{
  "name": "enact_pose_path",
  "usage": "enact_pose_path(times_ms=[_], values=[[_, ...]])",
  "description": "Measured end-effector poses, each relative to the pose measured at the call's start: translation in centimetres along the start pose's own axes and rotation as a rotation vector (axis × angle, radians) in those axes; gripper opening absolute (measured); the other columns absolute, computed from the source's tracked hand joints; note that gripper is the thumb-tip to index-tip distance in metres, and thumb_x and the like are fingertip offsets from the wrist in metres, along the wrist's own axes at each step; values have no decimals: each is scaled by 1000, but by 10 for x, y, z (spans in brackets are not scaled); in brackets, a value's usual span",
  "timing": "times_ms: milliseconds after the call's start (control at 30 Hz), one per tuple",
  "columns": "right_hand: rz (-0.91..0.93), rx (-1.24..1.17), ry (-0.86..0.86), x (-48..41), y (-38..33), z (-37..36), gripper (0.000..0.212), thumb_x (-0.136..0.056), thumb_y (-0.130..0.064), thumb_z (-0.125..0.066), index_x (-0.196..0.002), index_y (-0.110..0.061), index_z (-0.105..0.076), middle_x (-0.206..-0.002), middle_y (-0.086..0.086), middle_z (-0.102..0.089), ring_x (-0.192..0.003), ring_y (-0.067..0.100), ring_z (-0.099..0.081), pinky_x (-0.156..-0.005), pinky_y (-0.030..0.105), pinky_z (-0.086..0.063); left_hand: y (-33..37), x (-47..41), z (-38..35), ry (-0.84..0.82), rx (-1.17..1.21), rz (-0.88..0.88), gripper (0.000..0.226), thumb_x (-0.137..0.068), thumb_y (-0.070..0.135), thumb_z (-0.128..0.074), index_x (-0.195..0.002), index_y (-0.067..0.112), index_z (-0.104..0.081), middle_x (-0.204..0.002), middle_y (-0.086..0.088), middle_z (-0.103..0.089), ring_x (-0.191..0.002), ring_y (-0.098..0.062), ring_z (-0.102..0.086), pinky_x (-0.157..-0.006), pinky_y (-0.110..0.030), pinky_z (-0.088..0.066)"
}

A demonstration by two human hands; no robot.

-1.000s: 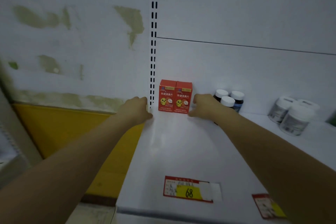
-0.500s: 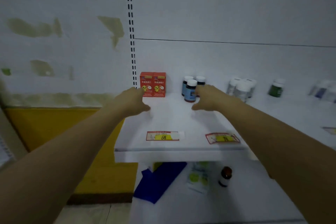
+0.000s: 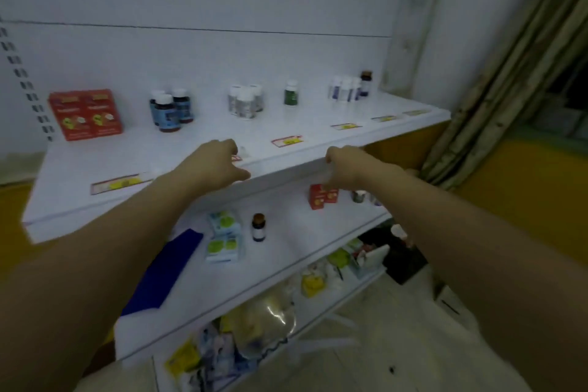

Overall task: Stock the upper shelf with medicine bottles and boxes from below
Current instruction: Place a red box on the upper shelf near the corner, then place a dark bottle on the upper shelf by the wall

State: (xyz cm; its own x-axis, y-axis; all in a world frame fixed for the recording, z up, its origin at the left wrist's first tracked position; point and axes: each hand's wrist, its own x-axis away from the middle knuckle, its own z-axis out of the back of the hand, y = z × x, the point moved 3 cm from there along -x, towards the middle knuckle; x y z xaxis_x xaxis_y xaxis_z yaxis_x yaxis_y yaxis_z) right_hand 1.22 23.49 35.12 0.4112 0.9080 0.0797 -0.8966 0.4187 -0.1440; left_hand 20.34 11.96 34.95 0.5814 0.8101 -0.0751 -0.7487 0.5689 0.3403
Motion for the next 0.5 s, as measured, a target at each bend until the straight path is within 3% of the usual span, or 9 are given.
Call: enact_pose_path(times_ms=[100,233,367,500], values=[[-110,-35,-10,26,59,-3,55,-85,-28,-67,-130,-10,-42,-124,13,-53,-90,23,-56,-73,34,-52,50,-1,-29,-50,-2,-86,60,-85,36,-65,-134,9,-44,-131,-16,-51,-116,-30,-50,-90,-33,-41],[-211,-21,-13,53,126,-3,52,-87,-32,-65,-128,-9,-42,-118,13,-51,-90,24,-48,-70,32,-43,112,-8,-66,-115,10,-181,61,-85,36,-65,-135,8,-43,-133,-15,-50,-117,-29,-50,-92,-34,-42],[-283,-24,-39,62,187,-6,52,-89,-30,-63,-132,-10,-40,-117,12,-51,-85,22,-48,-65,32,-42,170,-26,-103,-163,55,-247,50,-84,32,-66,-124,6,-51,-123,-15,-56,-107,-27,-56,-86,-35,-46],[-318,-42,-65,52,246,-13,52,-88,-31,-63,-132,-12,-43,-127,12,-50,-105,26,-52,-75,30,-45,218,-53,-149,-224,77,-262,56,-84,34,-66,-130,7,-48,-128,-14,-54,-111,-28,-54,-84,-32,-42]])
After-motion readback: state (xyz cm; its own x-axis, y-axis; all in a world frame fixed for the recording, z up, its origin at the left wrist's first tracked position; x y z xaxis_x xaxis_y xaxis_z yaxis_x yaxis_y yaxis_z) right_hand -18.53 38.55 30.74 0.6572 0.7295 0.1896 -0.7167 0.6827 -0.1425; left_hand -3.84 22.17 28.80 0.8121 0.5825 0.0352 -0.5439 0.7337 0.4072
